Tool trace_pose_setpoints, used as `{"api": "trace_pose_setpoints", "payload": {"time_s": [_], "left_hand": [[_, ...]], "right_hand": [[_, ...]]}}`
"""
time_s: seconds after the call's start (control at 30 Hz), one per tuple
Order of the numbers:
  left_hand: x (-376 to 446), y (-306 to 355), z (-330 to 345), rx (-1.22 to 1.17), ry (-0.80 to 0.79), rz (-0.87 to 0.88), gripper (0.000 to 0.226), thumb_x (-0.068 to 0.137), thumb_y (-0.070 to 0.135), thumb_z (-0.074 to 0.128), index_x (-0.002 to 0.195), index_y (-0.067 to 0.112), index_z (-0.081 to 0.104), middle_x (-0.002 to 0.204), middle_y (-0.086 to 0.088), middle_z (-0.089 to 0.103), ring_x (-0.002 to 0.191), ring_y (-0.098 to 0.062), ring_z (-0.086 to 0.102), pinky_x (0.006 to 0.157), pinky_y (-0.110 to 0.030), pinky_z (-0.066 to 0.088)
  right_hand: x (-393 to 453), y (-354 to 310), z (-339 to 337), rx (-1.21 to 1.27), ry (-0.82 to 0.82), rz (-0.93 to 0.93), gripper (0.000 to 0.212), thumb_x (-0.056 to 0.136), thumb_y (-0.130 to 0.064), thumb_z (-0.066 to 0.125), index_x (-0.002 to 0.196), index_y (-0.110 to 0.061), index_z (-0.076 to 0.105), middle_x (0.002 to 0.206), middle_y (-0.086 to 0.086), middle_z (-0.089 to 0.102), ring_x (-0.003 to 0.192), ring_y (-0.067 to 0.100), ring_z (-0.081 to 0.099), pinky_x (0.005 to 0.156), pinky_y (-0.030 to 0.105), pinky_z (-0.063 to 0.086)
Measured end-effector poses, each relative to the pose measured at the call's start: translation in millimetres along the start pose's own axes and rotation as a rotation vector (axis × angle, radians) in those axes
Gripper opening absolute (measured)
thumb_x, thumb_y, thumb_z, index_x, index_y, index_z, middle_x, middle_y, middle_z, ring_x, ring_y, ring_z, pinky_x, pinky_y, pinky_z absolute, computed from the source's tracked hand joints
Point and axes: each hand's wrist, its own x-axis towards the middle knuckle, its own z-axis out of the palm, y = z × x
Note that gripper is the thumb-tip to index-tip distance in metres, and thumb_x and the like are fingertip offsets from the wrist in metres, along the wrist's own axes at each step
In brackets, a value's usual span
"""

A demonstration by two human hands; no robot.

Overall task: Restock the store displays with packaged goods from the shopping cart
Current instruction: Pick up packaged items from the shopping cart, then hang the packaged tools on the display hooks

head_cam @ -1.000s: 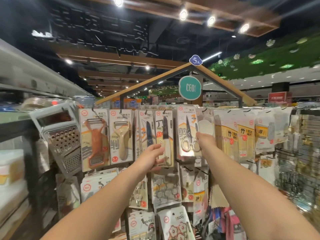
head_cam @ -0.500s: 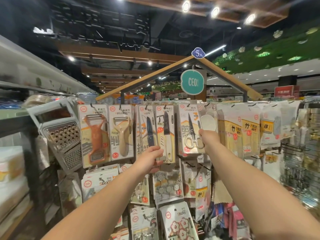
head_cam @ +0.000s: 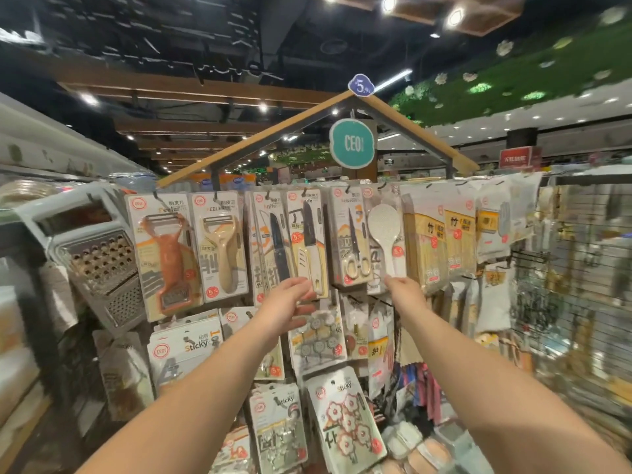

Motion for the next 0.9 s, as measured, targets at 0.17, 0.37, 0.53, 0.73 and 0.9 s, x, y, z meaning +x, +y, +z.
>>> {"api": "trace_pose_setpoints", "payload": {"time_s": [0.17, 0.37, 0.53, 0.73, 0.9], "left_hand": [[-30.2, -14.3, 24.0, -0.064, -0.087, 0.013, 0.022, 0.102, 0.032, 0.050, 0.119, 0.019, 0.057, 0.105, -0.002, 0.069, 0.088, -0.017, 0.065, 0.081, -0.032, 0.054], [-105.3, -50.1, 77.1, 0.027, -0.382, -0.022, 0.013, 0.103, 0.021, 0.047, 0.093, 0.018, 0.054, 0.081, 0.002, 0.059, 0.061, -0.009, 0.053, 0.054, -0.020, 0.034], [-178.2, -107.3, 121.4, 0.040, -0.653, -0.086, 0.019, 0.104, 0.023, 0.043, 0.088, 0.021, 0.054, 0.080, 0.004, 0.058, 0.056, -0.002, 0.052, 0.049, -0.016, 0.033], [-279.6, -188.0, 159.0, 0.056, -0.913, -0.237, 0.016, 0.099, 0.029, 0.053, 0.086, 0.022, 0.057, 0.082, 0.002, 0.053, 0.062, -0.007, 0.053, 0.046, -0.017, 0.030], [-340.0, -218.8, 185.1, 0.136, -1.021, -0.318, 0.010, 0.101, 0.027, 0.050, 0.101, 0.018, 0.056, 0.085, 0.003, 0.052, 0.069, -0.008, 0.054, 0.057, -0.023, 0.031]], "right_hand": [[-64.2, 51.0, -29.6, -0.034, 0.027, 0.159, 0.054, 0.097, -0.039, 0.057, 0.122, 0.010, 0.060, 0.132, 0.028, 0.052, 0.100, 0.041, 0.062, 0.088, 0.040, 0.049], [-195.1, 88.4, -60.3, 0.035, 0.034, 0.234, 0.025, 0.100, -0.028, 0.055, 0.080, -0.014, 0.061, 0.063, -0.002, 0.057, 0.052, 0.011, 0.046, 0.048, 0.020, 0.033], [-305.6, 145.2, -100.5, 0.025, 0.210, 0.365, 0.022, 0.096, -0.035, 0.060, 0.082, -0.018, 0.061, 0.079, -0.002, 0.059, 0.061, 0.011, 0.053, 0.053, 0.020, 0.037], [-453.9, 209.9, -159.8, -0.005, 0.399, 0.546, 0.023, 0.097, -0.033, 0.059, 0.077, -0.020, 0.057, 0.070, -0.001, 0.055, 0.058, 0.011, 0.050, 0.055, 0.022, 0.035], [-539.2, 236.0, -215.3, 0.028, 0.543, 0.627, 0.018, 0.096, -0.034, 0.061, 0.092, -0.016, 0.061, 0.082, 0.002, 0.060, 0.065, 0.015, 0.054, 0.060, 0.025, 0.042]]}}
